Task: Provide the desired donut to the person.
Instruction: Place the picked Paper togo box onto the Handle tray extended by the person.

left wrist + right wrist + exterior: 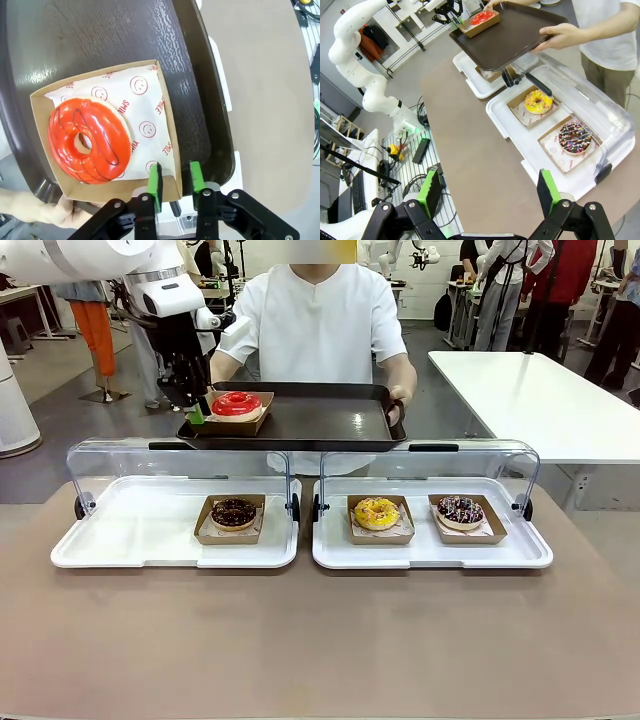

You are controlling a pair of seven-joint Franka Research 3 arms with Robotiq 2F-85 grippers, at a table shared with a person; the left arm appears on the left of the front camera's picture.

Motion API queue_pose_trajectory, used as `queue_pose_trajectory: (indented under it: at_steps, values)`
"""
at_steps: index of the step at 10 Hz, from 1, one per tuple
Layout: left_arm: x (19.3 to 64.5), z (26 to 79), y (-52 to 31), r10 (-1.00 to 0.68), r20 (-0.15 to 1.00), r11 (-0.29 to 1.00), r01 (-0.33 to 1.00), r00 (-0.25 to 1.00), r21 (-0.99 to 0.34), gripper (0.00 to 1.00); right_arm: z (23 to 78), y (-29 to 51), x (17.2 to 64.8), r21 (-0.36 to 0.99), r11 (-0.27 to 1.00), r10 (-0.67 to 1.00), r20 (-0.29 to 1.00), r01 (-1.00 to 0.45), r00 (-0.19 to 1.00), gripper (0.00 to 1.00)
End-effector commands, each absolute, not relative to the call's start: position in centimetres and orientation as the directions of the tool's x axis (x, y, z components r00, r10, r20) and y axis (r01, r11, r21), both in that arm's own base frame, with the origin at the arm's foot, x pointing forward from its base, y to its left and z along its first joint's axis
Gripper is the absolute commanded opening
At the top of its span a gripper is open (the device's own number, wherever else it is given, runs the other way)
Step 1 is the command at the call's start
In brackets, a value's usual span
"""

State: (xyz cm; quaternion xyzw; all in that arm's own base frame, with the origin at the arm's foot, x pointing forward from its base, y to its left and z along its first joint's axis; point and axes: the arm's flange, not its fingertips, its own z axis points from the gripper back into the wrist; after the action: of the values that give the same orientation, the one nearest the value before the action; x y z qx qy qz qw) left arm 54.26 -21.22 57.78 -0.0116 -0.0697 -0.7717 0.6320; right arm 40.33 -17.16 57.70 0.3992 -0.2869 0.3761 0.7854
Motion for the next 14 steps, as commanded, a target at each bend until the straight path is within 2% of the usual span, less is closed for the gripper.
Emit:
queue_pose_trajectory:
  at_steps: [1, 11, 14]
  values:
    - [54.3, 58.5, -21.2, -0.967, 0.107, -0.223, 0.971, -0.232, 0.090, 1.00, 57.6, -17.0, 40.3, 0.412, 0.393, 0.359, 0.754, -0.822, 0.550, 1.00]
    - [53.8, 58.7, -20.8, -0.971, 0.108, -0.208, 0.976, -0.213, 0.057, 1.00, 57.6, -17.0, 40.3, 0.412, 0.393, 0.359, 0.754, -0.822, 0.550, 1.00]
    - [50.3, 59.7, -18.9, -0.976, 0.075, -0.202, 0.978, -0.206, 0.059, 1.00, 57.6, -17.0, 40.3, 0.412, 0.393, 0.359, 0.754, -0.822, 0.550, 1.00]
